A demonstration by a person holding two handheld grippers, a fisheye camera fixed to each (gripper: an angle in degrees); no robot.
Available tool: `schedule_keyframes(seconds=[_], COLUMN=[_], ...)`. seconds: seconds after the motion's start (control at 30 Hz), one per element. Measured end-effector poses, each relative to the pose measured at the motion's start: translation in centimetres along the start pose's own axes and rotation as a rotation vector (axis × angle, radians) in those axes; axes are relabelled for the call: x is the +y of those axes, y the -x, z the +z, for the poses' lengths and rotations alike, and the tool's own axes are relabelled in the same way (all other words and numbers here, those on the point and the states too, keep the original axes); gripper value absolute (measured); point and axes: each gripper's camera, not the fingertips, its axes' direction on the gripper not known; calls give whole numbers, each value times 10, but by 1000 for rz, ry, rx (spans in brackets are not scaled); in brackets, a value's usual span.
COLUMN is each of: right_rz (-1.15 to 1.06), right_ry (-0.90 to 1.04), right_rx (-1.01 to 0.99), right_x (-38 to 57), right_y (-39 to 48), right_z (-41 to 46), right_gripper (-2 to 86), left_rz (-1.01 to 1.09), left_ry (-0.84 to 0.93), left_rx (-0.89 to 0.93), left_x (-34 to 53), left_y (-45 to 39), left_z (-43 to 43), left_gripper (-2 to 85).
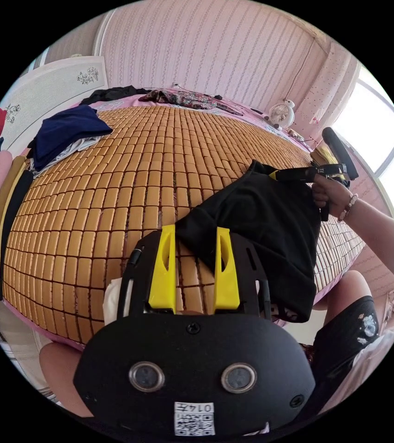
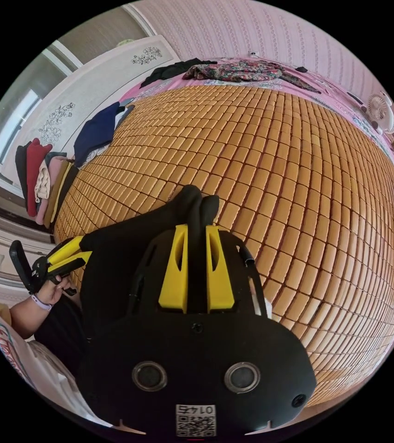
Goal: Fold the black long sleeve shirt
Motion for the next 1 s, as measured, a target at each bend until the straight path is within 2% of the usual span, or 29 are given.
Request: schedule_keyframes(seconds=[0.1, 0.2, 0.3, 0.4, 0.6, 0.7, 0.77, 1.0], right_rz=[-59, -86, -73, -51, -17, -34, -51, -112], right_ry=[-10, -59, -118, -138, -155, -146, -140, -116], right_rx=[24, 9, -61, -105, -146, -133, -125, -110], right_x=[4, 16, 27, 33, 38, 36, 34, 26], right_y=[10, 15, 11, 6, 4, 10, 15, 27], right_z=[-10, -25, -39, -47, -56, -60, -62, -76], right_gripper=[52, 51, 51, 51, 51, 51, 51, 51], left_rz=[11, 143, 220, 202, 282, 263, 283, 219], left_ry=[34, 5, 39, 85, 136, 140, 145, 98], left_rx=[-9, -128, -71, 44, 2, 4, 71, 67], left_x=[-6, -9, -14, -27, -37, -39, -39, -32], left_y=[-3, -14, -15, -4, -7, -4, -4, 0], left_z=[-2, -7, 1, 8, 8, 7, 5, -17], left_gripper=[133, 149, 136, 123, 99, 81, 50, 8])
